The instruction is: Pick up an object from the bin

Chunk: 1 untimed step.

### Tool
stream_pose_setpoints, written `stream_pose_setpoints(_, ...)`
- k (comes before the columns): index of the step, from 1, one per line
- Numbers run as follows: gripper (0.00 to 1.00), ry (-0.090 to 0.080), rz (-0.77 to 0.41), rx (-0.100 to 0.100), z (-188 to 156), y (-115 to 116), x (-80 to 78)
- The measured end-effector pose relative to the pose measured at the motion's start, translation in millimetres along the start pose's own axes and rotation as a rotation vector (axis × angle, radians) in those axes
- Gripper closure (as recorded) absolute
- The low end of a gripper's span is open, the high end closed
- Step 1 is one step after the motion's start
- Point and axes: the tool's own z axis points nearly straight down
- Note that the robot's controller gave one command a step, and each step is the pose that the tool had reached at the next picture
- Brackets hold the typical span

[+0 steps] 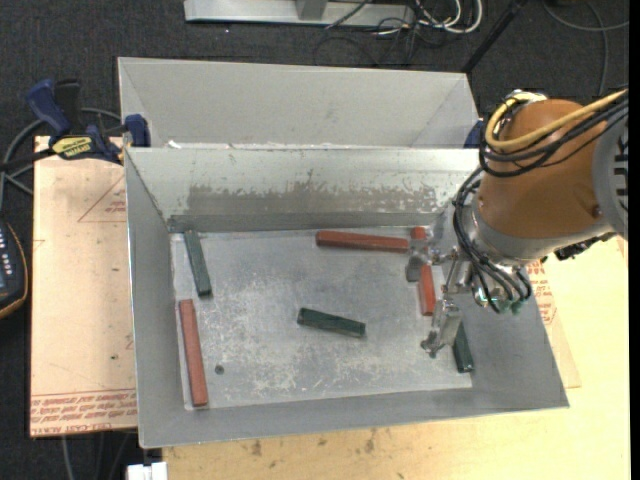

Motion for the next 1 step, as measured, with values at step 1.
stream_pose_setpoints(1, 0.00, -0.001, -0.110, -0.001, 130.6, 50.4, -5.8)
